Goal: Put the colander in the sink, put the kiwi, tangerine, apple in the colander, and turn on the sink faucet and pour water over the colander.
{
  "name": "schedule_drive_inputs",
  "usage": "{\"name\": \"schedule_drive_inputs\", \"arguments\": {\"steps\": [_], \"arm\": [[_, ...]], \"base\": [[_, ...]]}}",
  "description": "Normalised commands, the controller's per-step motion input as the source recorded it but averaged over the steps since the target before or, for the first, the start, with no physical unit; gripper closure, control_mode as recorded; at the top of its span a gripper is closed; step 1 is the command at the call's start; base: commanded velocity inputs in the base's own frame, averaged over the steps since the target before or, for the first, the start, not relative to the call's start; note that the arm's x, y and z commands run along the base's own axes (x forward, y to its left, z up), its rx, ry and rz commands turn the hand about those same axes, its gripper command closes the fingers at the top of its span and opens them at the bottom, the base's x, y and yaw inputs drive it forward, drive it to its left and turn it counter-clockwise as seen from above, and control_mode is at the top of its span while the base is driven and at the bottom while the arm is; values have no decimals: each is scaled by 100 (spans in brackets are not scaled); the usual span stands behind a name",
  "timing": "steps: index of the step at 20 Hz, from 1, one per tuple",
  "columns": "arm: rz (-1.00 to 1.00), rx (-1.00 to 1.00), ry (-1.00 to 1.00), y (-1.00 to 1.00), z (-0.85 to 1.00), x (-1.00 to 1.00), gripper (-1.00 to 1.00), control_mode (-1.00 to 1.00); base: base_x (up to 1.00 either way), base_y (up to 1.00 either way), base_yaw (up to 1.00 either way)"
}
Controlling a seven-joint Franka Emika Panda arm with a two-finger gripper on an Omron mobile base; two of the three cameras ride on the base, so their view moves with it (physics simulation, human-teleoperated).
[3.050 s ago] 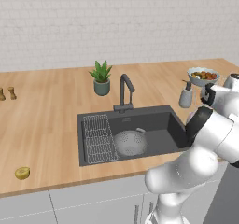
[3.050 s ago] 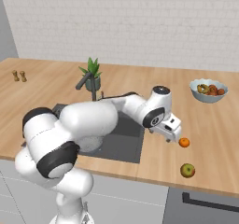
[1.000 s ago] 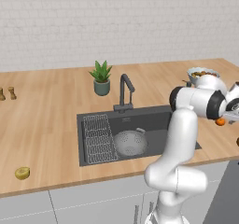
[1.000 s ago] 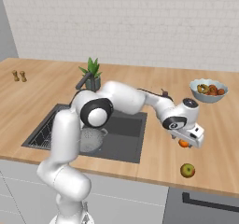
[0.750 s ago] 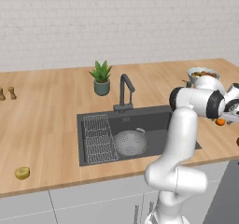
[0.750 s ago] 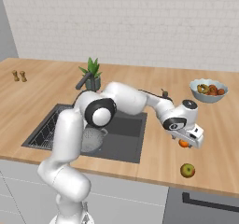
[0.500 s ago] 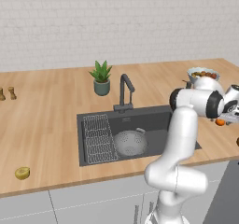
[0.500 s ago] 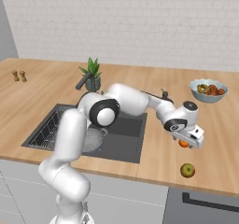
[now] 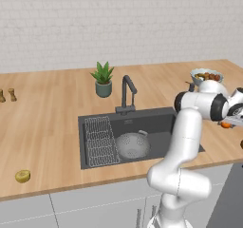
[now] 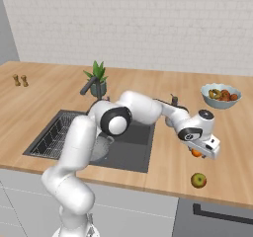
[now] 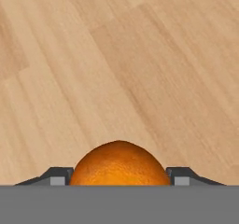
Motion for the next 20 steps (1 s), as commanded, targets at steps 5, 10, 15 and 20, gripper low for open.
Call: {"name": "schedule_drive_inputs", "arguments": {"steps": [5,10,15,20], "arm": [[0,0,-7,34,-24,-2,100,-100],[0,0,-13,49,-2,-16,100,-100],[10,0,-1,68,49,-47,100,-100],[17,0,0,38,100,-60,100,-100]], "base": [[0,0,0],[0,0,0],[0,0,0],[0,0,0]]}}
